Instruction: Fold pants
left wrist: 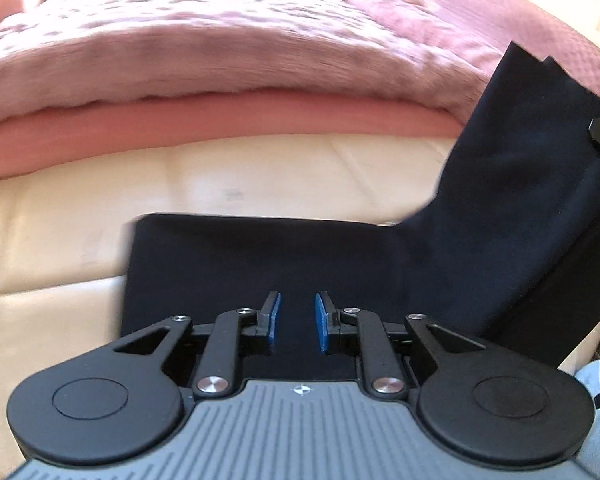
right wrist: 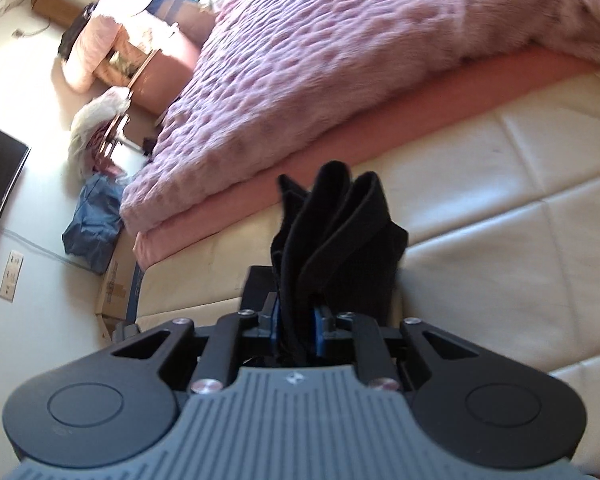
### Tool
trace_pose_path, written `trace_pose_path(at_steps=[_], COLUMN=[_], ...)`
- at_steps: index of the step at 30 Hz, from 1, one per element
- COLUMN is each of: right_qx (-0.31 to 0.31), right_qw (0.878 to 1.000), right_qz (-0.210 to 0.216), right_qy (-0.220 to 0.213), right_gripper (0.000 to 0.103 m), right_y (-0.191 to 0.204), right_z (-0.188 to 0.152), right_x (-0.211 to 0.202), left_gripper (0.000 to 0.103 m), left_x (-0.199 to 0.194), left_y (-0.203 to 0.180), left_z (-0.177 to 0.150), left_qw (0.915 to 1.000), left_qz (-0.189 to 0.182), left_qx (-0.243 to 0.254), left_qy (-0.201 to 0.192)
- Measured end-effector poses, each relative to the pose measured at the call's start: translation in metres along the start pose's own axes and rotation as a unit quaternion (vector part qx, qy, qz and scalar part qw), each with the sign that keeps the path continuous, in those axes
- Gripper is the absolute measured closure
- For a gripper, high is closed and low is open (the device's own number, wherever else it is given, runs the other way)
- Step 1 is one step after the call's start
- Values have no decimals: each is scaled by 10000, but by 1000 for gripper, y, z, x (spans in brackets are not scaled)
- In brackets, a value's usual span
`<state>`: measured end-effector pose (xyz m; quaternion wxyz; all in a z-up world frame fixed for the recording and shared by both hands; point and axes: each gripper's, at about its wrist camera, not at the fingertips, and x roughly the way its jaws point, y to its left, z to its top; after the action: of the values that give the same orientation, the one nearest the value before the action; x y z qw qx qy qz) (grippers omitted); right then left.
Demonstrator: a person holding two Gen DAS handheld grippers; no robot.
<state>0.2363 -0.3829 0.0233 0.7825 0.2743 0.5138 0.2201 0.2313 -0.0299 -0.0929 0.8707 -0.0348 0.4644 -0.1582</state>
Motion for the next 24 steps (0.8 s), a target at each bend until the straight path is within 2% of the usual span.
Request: trace_pose_path(at_steps=[5, 10, 18, 24], right_qx=[-191, -246, -168, 13], right_qw=[9994, 9976, 9876, 9833], right_qz=[-60, -203, -835, -950], right_qy=[297, 621, 1316, 1555], right_gripper=[91, 91, 91, 84], right_y=[47, 84, 97, 99], right_z=[5, 1, -23, -37], right_x=[48, 113, 228, 266], left_gripper=[83, 83, 82, 77], left_x=[-33, -54, -74, -82], left_y=[49, 86, 115, 133], left_z=[-8, -19, -36, -42], left_qw=[9985, 9938, 9873, 9810], left_qz=[295, 120, 44, -35], left_qx=[-464, -1090, -1556, -1896], left_qy=[3, -184, -317, -411])
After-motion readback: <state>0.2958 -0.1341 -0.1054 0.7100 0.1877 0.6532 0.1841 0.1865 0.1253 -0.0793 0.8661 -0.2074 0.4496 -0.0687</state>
